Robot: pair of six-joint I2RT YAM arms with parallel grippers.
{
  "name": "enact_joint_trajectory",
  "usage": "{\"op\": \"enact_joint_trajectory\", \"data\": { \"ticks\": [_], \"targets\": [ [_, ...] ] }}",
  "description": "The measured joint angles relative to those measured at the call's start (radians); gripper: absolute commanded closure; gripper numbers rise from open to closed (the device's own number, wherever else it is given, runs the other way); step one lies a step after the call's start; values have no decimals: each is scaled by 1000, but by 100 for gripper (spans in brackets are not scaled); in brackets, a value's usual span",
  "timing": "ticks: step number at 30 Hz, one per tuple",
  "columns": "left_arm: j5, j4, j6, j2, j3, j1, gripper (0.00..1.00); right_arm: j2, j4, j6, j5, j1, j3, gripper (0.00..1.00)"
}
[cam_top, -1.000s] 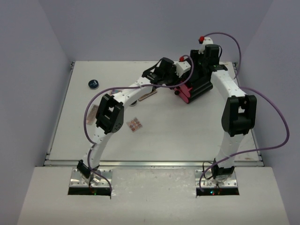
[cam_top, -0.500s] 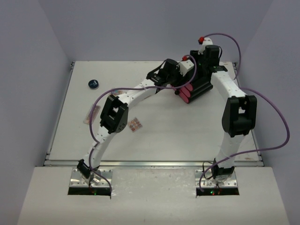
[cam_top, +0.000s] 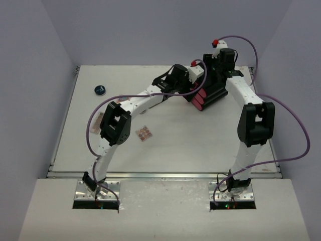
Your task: Organize the makeup
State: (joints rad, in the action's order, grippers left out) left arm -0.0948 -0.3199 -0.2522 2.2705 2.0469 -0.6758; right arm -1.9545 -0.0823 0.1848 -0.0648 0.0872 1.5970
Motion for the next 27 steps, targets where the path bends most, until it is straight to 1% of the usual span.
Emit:
{"op": "enact_joint_trajectory", "data": {
  "ticks": [4,5,7,9,10,14,22,27],
  "targets": [
    [-26,-8,-17,-99,-89,0,0,2,-4,2,-8,-1,0,34],
    [-32,-6,-27,-119,-107,0,1,2,-5,2,-11,-1,0,34],
    [-33,18,-52,-139,-134,-1,6,3,-7,3,-14,-1,0,34],
    [-31,40,-75,-139,-147,-1,14,3,-8,7,-15,-1,0,34],
    [-30,51,-85,-133,-152,-1,17,3,-8,10,-16,-1,0,34],
    [-29,110,-91,-88,-169,-1,18,7,-8,22,-21,-4,-2,34],
    [-20,161,-53,-4,-190,-1,17,14,-7,26,-25,-5,-13,34],
    [7,196,-38,61,-147,-1,18,19,-1,26,-25,-6,-21,34]
  ]
}}
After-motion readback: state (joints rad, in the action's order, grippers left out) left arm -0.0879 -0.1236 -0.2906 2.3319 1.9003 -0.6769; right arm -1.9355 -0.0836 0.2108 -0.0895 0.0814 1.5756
